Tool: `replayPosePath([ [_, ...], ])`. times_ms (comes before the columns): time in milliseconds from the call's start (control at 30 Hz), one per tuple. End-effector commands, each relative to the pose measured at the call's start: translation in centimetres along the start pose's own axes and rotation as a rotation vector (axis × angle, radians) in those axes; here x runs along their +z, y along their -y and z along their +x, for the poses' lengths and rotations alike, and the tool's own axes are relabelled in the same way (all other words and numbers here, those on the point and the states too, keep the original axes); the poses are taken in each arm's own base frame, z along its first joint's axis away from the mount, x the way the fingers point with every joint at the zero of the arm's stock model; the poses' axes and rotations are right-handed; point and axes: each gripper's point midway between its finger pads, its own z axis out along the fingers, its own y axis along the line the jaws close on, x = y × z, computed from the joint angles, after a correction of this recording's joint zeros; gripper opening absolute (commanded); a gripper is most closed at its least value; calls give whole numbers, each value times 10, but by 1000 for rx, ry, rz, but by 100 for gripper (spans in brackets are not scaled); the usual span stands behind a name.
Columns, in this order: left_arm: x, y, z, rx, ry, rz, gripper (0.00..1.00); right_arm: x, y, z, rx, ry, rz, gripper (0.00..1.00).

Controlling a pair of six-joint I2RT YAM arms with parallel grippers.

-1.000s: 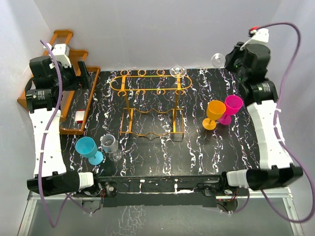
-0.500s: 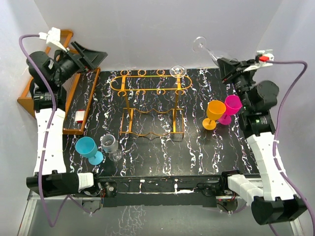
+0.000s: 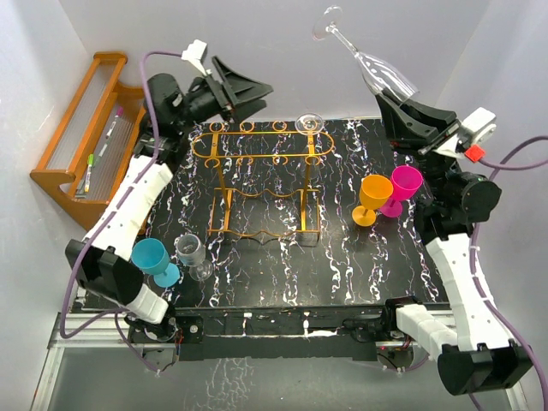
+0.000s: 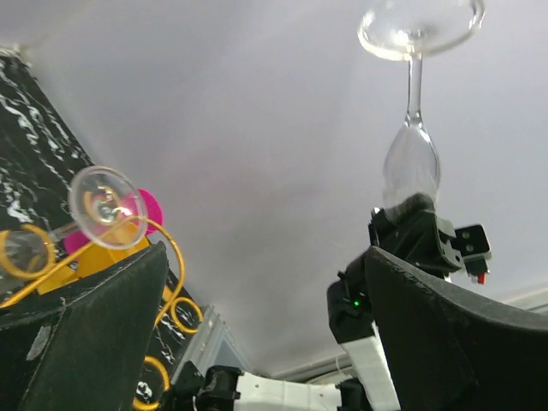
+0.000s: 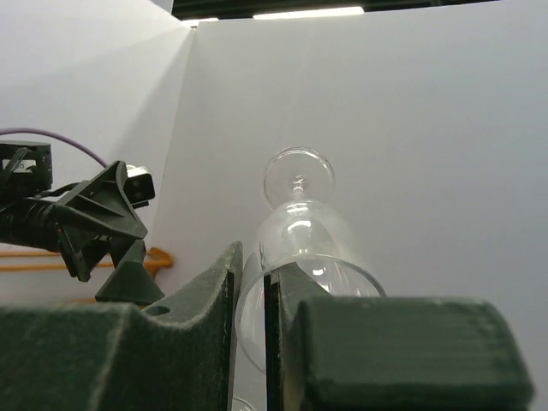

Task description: Place the wine glass upside down on the wine glass rack

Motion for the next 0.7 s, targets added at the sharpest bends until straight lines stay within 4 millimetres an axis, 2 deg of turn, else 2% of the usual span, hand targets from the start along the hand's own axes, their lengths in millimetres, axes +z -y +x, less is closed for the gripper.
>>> replayPosePath([
  [0, 15, 56, 1, 45, 6, 113, 97, 19, -2, -29, -53, 100, -45, 8],
  [67, 23, 71, 2, 49, 0, 159, 97, 15, 5, -32, -69, 170, 15, 8],
  [133, 32, 75, 2, 47, -1, 178, 97, 20, 11, -35, -92, 186, 51, 8],
  [233, 50, 77, 2, 52, -2, 205, 96, 29, -4, -35, -159, 212, 26, 8],
  [267, 55, 81, 4, 54, -6, 225, 96, 34, -17, -35, -193, 224, 11, 8],
  [433, 82, 112, 10, 103, -5, 341, 95, 47, -43, -29, -251, 267, 35, 8],
  [533, 91, 115, 1, 106, 24, 363, 92, 43, -51, -36, -293, 357, 75, 8],
  [667, 93, 120, -1, 105, 27, 402, 86, 43, -49, -29, -331, 359, 141, 8],
])
